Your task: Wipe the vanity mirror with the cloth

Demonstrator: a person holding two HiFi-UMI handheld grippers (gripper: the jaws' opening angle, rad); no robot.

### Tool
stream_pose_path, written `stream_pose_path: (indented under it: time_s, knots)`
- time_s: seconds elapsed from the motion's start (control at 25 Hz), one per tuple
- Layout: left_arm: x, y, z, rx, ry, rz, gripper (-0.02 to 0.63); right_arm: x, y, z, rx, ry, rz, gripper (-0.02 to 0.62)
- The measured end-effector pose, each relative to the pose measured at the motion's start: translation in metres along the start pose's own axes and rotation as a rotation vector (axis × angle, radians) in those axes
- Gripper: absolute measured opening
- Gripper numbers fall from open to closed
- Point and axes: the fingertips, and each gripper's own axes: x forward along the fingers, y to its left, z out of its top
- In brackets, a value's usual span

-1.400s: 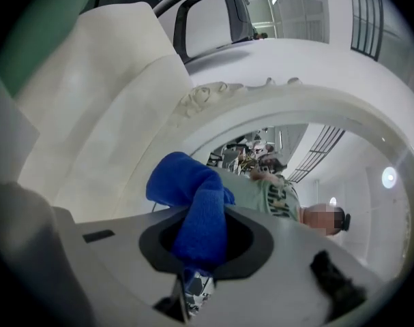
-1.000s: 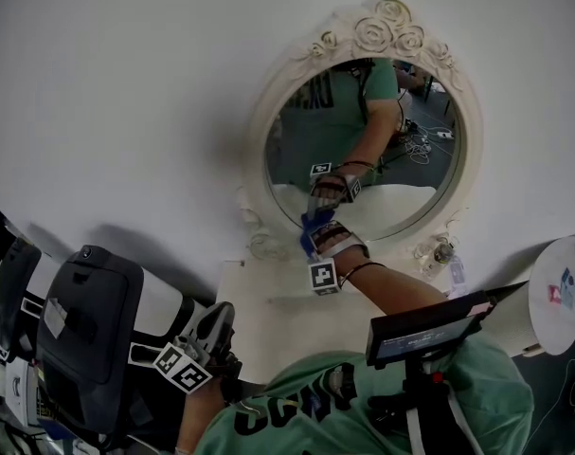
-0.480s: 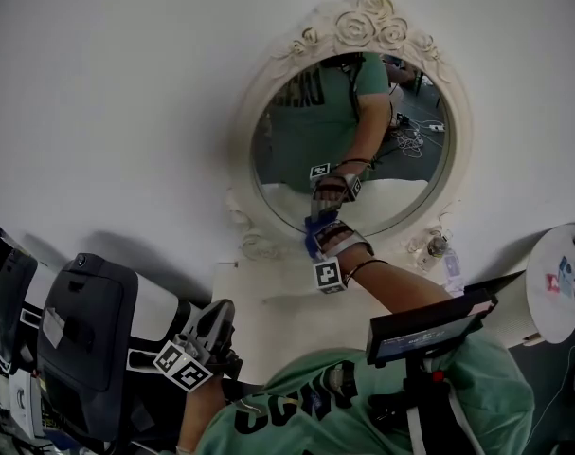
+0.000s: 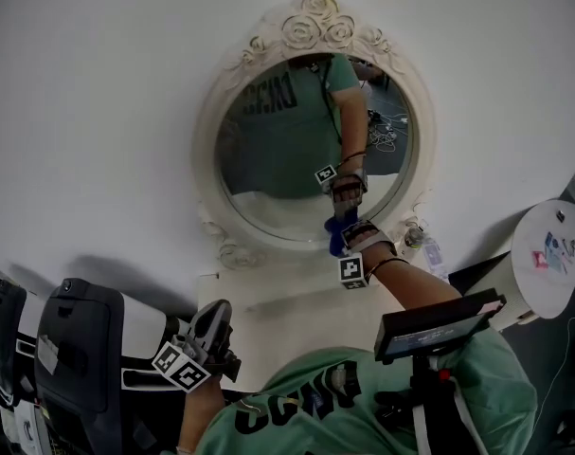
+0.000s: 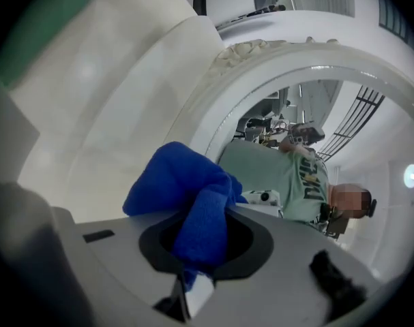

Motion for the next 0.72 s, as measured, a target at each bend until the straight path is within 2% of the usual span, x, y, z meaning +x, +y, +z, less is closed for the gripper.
stream_pose_path:
  time_s: [0.2,0.44,0.6,0.72]
  knots:
    - [0.011,-0.007,-0.004,-0.003,0.013,-0.029,0.000,-0.008,-0.004,-0.029,0.047,0.032,-0.012,0.052]
    - [0.008,-0.007,-0.003,0.003,0.013,-0.021,0.000,-0.009,-0.005,-0.036,0.088,0.035,-0.001,0.052]
    - [0.008,-0.007,-0.003,0.006,0.014,-0.019,0.000,-0.021,-0.014,-0.035,0.167,-0.016,0.018,0.052]
    - [0.010,-0.007,-0.003,0.008,0.015,-0.021,0.000,-0.050,-0.034,-0.034,0.281,-0.102,-0.004,0.052]
